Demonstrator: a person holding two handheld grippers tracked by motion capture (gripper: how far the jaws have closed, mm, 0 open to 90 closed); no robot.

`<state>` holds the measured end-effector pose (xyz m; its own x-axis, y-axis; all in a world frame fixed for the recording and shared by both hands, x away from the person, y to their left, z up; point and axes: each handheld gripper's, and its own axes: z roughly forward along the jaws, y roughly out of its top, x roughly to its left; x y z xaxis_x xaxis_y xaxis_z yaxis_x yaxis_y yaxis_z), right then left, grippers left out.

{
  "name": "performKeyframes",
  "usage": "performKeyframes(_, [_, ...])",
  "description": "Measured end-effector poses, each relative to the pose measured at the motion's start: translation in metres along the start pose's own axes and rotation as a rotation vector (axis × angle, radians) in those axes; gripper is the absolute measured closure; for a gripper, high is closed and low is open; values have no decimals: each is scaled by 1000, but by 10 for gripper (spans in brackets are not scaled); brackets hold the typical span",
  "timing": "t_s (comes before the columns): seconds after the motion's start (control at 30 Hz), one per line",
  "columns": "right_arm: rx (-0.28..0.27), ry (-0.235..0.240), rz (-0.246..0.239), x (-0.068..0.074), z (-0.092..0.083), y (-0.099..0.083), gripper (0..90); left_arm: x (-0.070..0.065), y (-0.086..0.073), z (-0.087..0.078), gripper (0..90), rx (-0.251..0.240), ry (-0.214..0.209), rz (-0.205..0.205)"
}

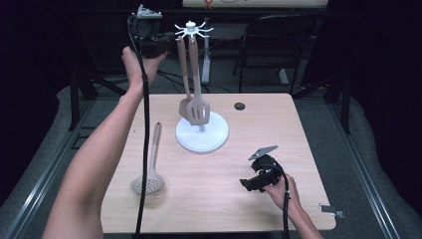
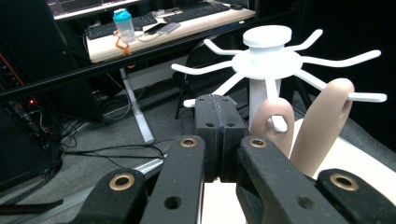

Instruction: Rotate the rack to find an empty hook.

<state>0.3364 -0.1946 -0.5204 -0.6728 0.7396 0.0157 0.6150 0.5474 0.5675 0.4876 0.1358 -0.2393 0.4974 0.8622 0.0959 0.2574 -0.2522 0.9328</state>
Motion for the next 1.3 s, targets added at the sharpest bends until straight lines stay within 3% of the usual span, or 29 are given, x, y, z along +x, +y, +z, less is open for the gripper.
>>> performKeyframes(0.1, [24,0,-22,0,-1,0,142,0,-2,-4,900,-8,-6,0])
performKeyframes(0.2, [17,-8,-13,0,0,0,142,-1,-5,-11,900,-3,-13,14])
performKeyframes(0.23, [36,-17,-33,-1,-2,1,142,-2,-6,-14,900,-6,-15,20])
performKeyframes(0.27, [17,2,-18,0,0,1,142,-3,-8,-18,900,-12,-23,24])
performKeyframes(0.43, [5,4,-12,2,0,0,143,-9,-17,-33,900,-31,-58,55])
performKeyframes(0.7, [23,2,-23,4,1,2,143,-25,-8,-37,900,-53,-94,98])
performKeyframes(0.83, [27,0,-24,3,1,2,143,-28,-4,-31,900,-50,-80,98])
performKeyframes(1.3, [28,0,-26,2,0,1,145,-15,-3,-16,900,-26,-8,51])
